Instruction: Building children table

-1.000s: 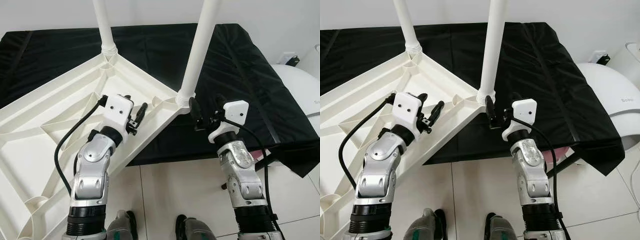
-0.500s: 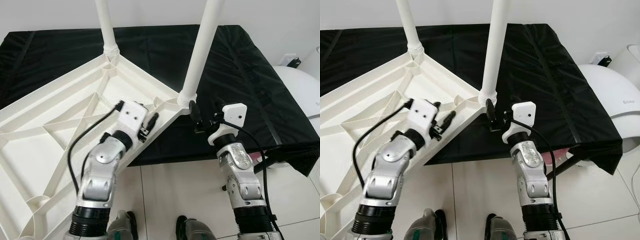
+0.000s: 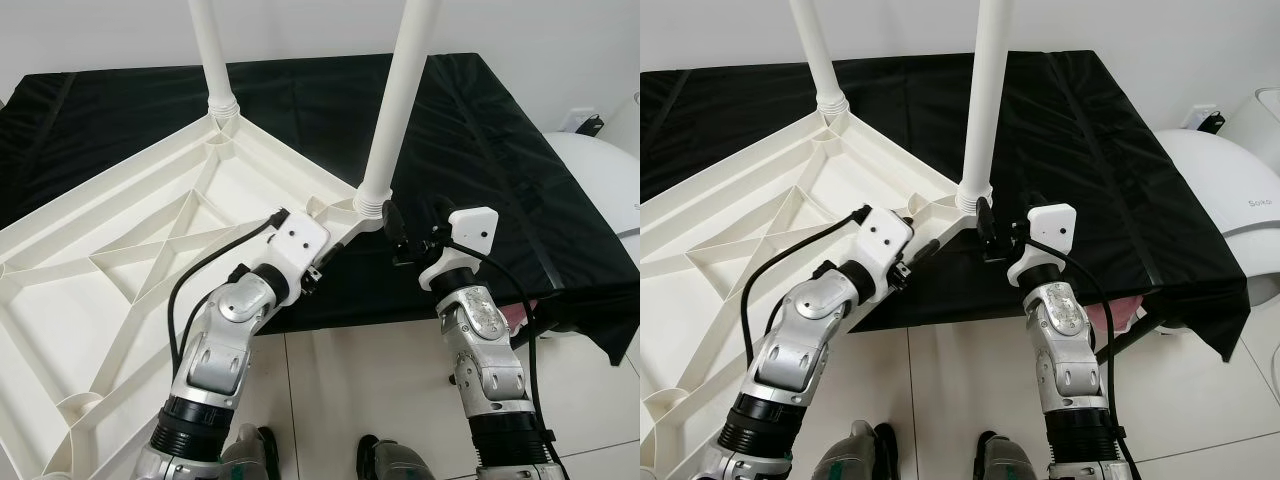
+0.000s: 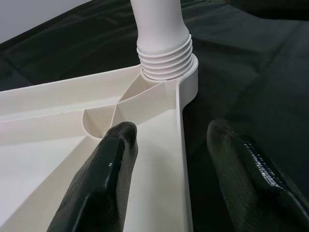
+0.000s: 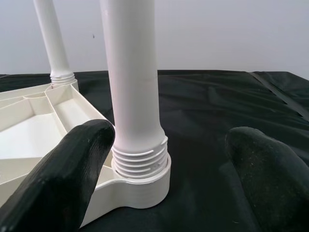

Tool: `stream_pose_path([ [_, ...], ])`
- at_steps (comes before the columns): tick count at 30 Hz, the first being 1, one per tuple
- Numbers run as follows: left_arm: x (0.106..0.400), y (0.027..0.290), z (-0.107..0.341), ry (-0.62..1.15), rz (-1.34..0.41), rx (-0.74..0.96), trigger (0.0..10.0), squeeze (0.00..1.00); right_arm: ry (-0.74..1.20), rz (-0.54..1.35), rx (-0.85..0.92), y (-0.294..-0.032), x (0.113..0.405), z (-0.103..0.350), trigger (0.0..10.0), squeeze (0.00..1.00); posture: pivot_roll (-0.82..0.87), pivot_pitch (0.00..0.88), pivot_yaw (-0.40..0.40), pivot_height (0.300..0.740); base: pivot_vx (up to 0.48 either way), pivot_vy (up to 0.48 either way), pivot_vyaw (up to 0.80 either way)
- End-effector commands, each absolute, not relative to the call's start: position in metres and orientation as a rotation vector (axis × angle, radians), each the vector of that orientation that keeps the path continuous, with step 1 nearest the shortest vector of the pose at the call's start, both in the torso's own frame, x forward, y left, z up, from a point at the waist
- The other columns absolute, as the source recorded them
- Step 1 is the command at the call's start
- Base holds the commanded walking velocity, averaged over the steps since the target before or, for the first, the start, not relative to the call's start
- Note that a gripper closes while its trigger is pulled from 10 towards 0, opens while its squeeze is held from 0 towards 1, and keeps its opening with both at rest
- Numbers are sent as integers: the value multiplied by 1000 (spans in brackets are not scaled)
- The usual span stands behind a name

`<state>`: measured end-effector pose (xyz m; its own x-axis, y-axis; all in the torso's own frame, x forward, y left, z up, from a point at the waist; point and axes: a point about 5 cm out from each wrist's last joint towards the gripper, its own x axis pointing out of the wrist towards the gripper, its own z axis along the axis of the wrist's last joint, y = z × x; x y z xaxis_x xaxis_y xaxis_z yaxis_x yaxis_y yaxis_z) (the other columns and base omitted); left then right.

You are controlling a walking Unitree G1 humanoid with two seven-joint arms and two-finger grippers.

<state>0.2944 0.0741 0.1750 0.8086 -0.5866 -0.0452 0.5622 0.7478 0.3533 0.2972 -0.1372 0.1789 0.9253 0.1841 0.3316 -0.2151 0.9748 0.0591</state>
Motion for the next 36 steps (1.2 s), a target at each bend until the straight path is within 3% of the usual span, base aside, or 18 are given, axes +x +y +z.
stream_pose_path([
  [1, 296, 74, 171, -45, -640, 358, 10000, 0, -334, 194, 87, -139, 295, 177, 10000, 0, -116, 139, 28, 740, 0, 0, 0],
  [10, 301, 89, 172, -47, -534, 314, 10000, 0, -336, 201, 78, -139, 294, 177, 10000, 0, -117, 131, 12, 740, 0, 0, 0],
  [27, 311, 56, 181, -74, -682, 345, 10000, 0, -340, 189, 74, -140, 291, 178, 10000, 0, -151, 154, 40, 740, 0, 0, 0],
  [36, 317, 59, 173, -3, -674, 365, 10000, 0, -343, 180, 75, -141, 290, 178, 10000, 0, -154, 155, 42, 740, 0, 0, 0],
])
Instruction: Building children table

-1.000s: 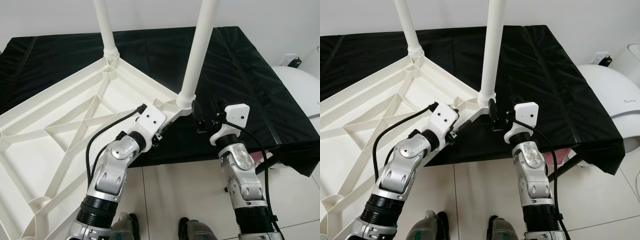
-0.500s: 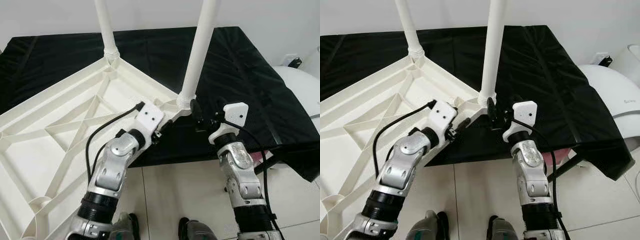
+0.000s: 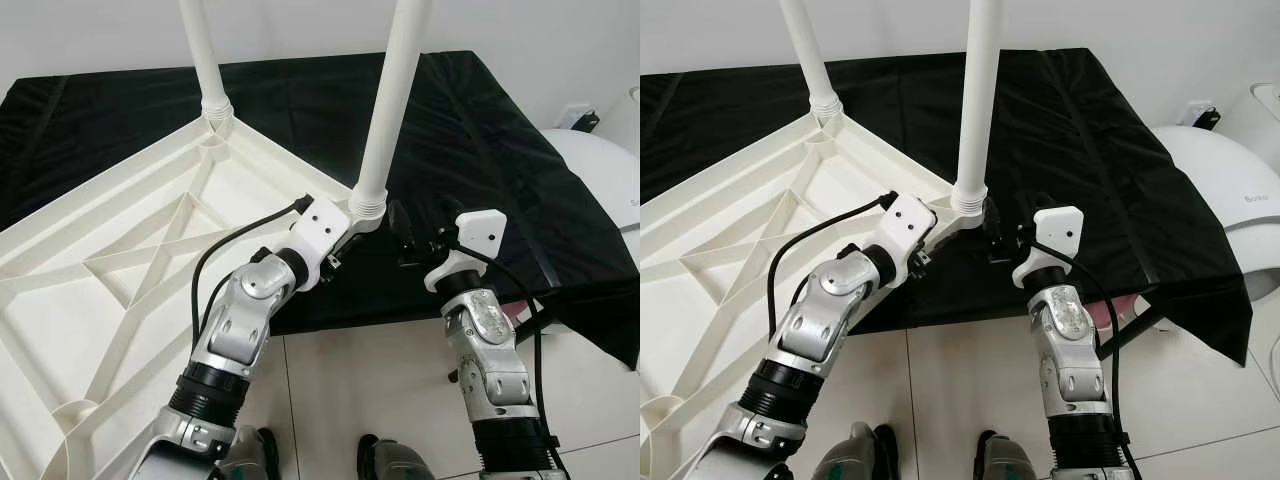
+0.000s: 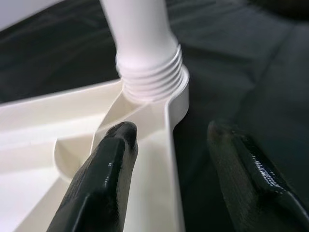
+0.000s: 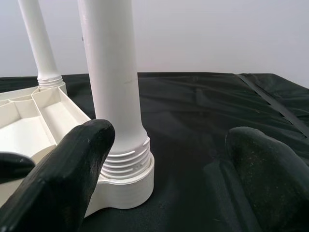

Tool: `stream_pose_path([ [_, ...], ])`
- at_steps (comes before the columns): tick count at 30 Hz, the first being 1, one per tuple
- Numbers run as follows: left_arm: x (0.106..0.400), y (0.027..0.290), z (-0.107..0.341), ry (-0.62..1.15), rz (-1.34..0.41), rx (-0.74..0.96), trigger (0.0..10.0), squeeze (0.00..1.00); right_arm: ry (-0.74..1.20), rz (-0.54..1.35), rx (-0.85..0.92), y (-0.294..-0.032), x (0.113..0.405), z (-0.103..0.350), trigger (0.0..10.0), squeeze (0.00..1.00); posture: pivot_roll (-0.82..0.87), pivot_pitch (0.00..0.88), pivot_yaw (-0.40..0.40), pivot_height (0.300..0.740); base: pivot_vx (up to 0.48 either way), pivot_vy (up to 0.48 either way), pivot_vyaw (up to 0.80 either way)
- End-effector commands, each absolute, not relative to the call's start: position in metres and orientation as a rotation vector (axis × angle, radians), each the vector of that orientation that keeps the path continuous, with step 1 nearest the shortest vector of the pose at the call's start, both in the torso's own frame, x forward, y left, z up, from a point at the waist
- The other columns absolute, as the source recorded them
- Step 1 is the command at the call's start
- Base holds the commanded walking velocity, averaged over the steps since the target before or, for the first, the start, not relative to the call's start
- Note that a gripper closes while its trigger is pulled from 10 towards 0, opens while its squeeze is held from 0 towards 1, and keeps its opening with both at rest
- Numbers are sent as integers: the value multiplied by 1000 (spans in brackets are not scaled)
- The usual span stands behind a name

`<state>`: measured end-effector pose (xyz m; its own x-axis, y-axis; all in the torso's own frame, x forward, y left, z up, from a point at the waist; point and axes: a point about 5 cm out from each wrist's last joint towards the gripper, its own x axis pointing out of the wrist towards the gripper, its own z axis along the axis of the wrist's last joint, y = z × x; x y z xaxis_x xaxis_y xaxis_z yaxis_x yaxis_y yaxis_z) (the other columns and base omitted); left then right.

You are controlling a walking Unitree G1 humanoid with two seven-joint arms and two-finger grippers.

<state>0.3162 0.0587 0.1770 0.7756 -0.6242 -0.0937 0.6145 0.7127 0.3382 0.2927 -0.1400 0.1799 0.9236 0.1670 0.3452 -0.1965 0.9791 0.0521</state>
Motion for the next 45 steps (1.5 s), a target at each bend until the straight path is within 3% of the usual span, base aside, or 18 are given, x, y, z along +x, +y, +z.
stream_pose_path([
  [1, 318, 61, 171, 15, -671, 368, 10000, 0, -344, 179, 75, -141, 291, 179, 10000, 0, -160, 153, 48, 740, 0, 0, 0],
  [19, 325, 73, 158, 160, -646, 394, 10000, 0, -341, 184, 66, -142, 290, 179, 10000, 0, -162, 148, 48, 740, 0, 0, 0],
  [45, 307, 48, 172, 163, -777, 371, 10000, 0, -348, 188, 66, -142, 292, 180, 10000, 0, -158, 145, 58, 740, 0, 0, 0],
])
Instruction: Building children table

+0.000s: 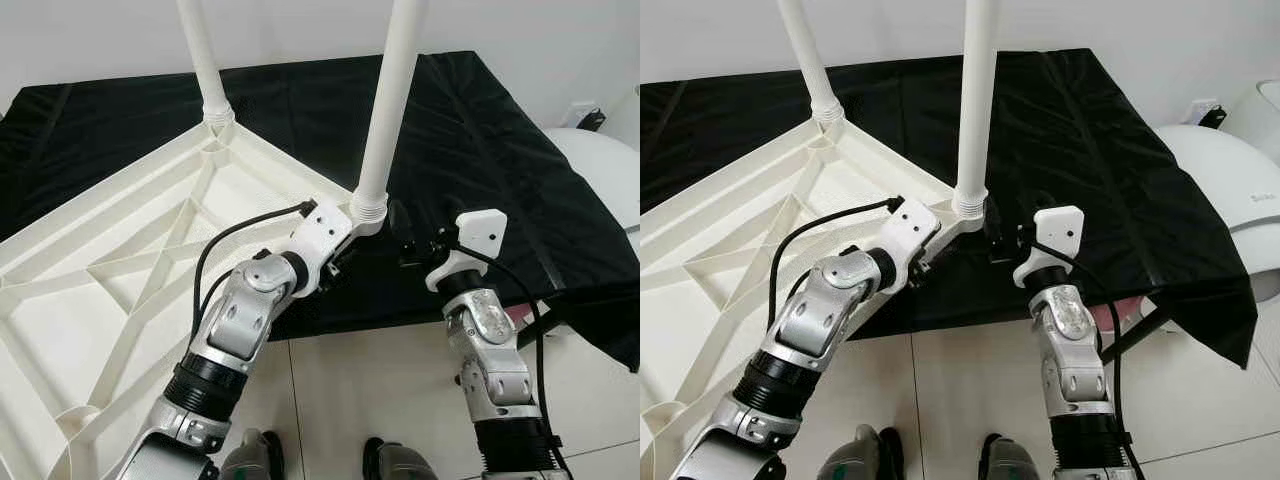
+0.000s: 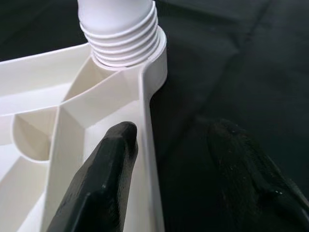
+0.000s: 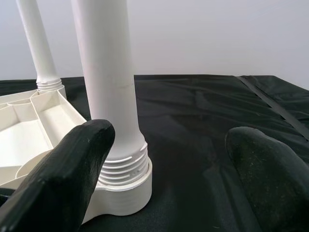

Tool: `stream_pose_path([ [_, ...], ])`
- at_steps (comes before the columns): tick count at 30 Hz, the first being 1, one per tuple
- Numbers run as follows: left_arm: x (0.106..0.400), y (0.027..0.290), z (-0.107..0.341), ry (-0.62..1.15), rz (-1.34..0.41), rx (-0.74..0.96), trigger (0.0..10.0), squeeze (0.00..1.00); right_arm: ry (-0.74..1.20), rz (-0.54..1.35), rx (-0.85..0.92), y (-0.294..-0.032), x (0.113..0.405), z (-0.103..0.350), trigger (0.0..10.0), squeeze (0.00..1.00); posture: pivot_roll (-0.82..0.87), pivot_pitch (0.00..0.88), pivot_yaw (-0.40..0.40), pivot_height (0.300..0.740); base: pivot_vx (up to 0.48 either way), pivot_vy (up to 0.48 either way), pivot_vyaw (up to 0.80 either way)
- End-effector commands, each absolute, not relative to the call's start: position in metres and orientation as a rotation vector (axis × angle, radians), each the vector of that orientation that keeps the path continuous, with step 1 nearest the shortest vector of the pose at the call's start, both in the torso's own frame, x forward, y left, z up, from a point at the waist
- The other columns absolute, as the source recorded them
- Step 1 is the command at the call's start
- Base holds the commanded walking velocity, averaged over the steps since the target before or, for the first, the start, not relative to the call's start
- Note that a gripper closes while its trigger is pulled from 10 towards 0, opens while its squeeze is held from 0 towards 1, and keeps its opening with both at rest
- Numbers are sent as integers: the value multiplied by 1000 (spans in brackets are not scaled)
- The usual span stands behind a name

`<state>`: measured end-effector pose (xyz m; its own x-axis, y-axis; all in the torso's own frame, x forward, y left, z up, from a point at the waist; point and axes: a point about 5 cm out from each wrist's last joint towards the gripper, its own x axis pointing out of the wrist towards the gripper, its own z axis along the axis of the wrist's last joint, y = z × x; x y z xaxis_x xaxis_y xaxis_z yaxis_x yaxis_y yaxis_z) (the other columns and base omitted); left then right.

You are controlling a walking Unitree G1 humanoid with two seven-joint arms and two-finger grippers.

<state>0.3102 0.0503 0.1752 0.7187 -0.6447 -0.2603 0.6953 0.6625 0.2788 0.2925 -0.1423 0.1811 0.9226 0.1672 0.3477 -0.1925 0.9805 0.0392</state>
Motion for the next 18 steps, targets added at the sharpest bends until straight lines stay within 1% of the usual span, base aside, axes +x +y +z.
stream_pose_path([
  [1, 307, 47, 170, 173, -779, 373, 10000, 0, -348, 186, 67, -142, 292, 180, 10000, 0, -159, 146, 62, 740, 0, 0, 0],
  [5, 311, 50, 165, 215, -737, 371, 10000, 0, -347, 178, 69, -143, 291, 179, 10000, 0, -163, 149, 64, 740, 0, 0, 0],
  [18, 319, 60, 165, 244, -661, 377, 10000, 0, -348, 169, 69, -144, 291, 180, 10000, 0, -167, 151, 68, 740, 0, 0, 0],
])
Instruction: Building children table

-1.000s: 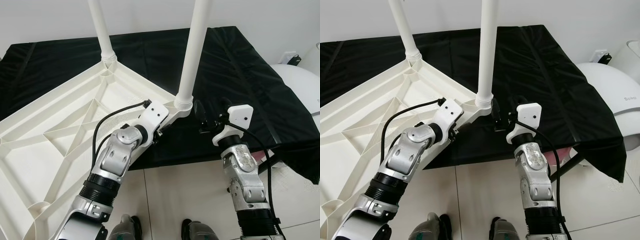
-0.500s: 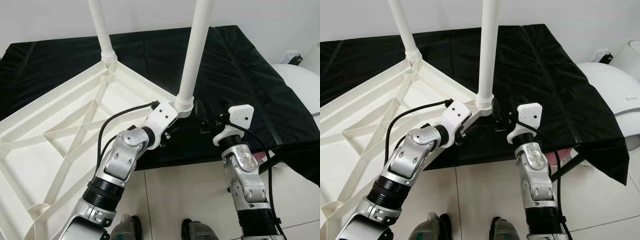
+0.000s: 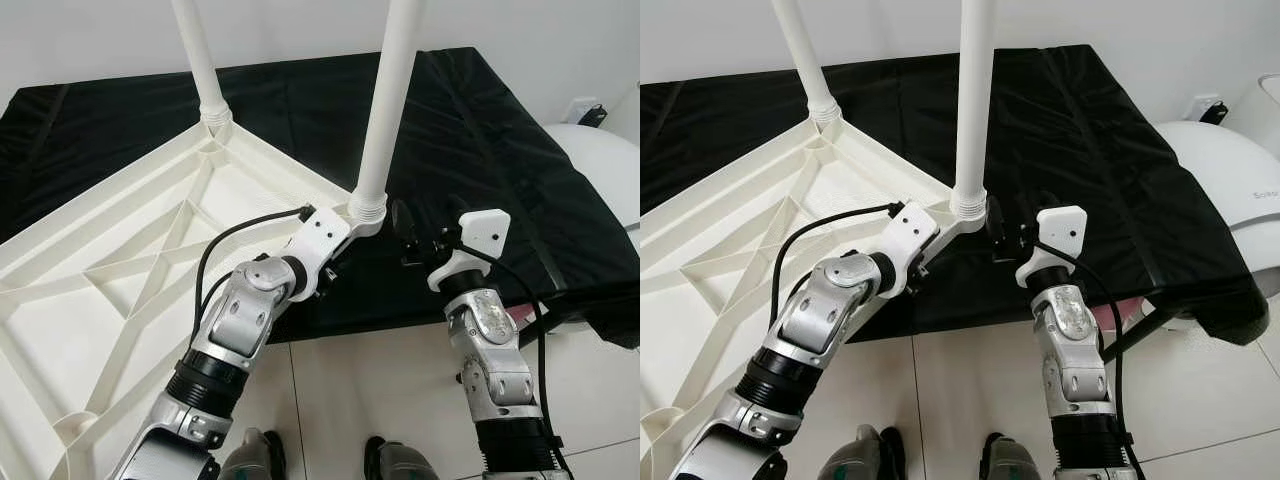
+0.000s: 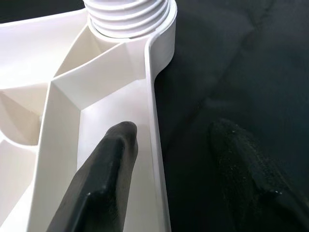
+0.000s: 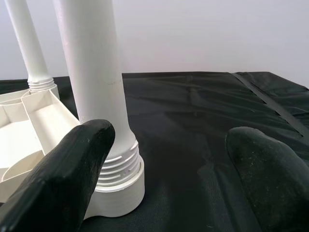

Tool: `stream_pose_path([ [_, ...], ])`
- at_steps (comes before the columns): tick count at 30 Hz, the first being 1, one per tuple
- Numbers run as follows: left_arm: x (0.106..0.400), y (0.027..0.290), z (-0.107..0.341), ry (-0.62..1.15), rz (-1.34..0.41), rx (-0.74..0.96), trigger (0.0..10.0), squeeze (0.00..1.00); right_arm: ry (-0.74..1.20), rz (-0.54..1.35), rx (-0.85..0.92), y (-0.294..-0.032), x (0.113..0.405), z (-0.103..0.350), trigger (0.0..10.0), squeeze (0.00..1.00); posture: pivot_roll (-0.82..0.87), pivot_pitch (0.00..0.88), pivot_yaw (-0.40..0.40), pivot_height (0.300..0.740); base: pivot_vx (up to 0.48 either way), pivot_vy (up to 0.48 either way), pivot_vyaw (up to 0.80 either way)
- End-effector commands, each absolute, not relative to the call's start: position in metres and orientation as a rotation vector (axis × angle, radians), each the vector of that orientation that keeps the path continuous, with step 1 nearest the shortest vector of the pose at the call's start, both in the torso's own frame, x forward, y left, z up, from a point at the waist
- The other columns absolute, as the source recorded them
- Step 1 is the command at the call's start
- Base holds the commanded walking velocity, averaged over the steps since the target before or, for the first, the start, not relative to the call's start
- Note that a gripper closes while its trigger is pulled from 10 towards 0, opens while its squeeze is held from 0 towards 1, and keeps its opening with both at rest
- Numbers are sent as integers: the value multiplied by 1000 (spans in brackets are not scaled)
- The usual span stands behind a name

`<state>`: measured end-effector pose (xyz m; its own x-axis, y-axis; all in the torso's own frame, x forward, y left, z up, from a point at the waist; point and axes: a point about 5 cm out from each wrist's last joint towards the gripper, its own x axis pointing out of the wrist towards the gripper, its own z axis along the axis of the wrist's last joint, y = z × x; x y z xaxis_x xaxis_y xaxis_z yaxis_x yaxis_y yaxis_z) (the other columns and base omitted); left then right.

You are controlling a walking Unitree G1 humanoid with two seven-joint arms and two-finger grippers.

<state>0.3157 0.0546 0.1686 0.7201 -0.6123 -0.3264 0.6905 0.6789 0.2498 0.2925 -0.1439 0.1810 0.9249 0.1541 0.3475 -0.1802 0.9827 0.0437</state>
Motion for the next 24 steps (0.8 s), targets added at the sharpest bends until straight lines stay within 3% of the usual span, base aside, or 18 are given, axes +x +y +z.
stream_pose_path([
  [1, 320, 61, 166, 240, -652, 371, 10000, 0, -349, 170, 70, -143, 292, 180, 10000, 0, -168, 150, 69, 740, 0, 0, 0],
  [4, 321, 61, 167, 241, -647, 368, 9961, 0, -349, 170, 69, -143, 292, 180, 10000, 0, -168, 150, 69, 740, 0, 0, 0],
  [5, 321, 61, 167, 241, -645, 365, 4549, 0, -349, 170, 69, -143, 292, 180, 10000, 0, -168, 150, 69, 740, 0, 0, 0],
  [6, 321, 61, 167, 238, -646, 359, 0, 0, -349, 171, 69, -143, 292, 180, 10000, 0, -170, 151, 67, 740, 0, 0, 0],
  [10, 321, 61, 168, 238, -651, 352, 0, 0, -349, 171, 69, -143, 292, 180, 10000, 0, -170, 151, 67, 740, 0, 0, 0],
  [11, 321, 60, 168, 244, -656, 358, 3725, 0, -349, 171, 69, -143, 292, 180, 10000, 0, -170, 151, 67, 740, 0, 0, 0],
  [12, 320, 60, 167, 248, -660, 363, 10000, 0, -349, 171, 69, -143, 292, 180, 10000, 0, -170, 151, 67, 740, 0, 0, 0],
  [19, 319, 60, 165, 259, -665, 366, 10000, 0, -348, 172, 69, -143, 292, 180, 10000, 0, -170, 151, 67, 740, 0, 0, 0],
  [21, 318, 61, 163, 264, -672, 367, 1804, 0, -348, 171, 69, -144, 291, 180, 10000, 0, -171, 155, 65, 740, 0, 0, 0],
  [22, 318, 61, 163, 264, -672, 367, 1804, 0, -348, 171, 69, -144, 291, 180, 10000, 0, -171, 155, 65, 740, 0, 0, 0],
  [23, 316, 61, 162, 265, -677, 364, 0, 0, -348, 171, 68, -144, 291, 180, 10000, 0, -172, 155, 66, 740, 0, 0, 0],
  [24, 314, 62, 161, 271, -687, 369, 0, 0, -347, 171, 67, -144, 291, 180, 10000, 0, -172, 155, 66, 740, 0, 0, 0],
])
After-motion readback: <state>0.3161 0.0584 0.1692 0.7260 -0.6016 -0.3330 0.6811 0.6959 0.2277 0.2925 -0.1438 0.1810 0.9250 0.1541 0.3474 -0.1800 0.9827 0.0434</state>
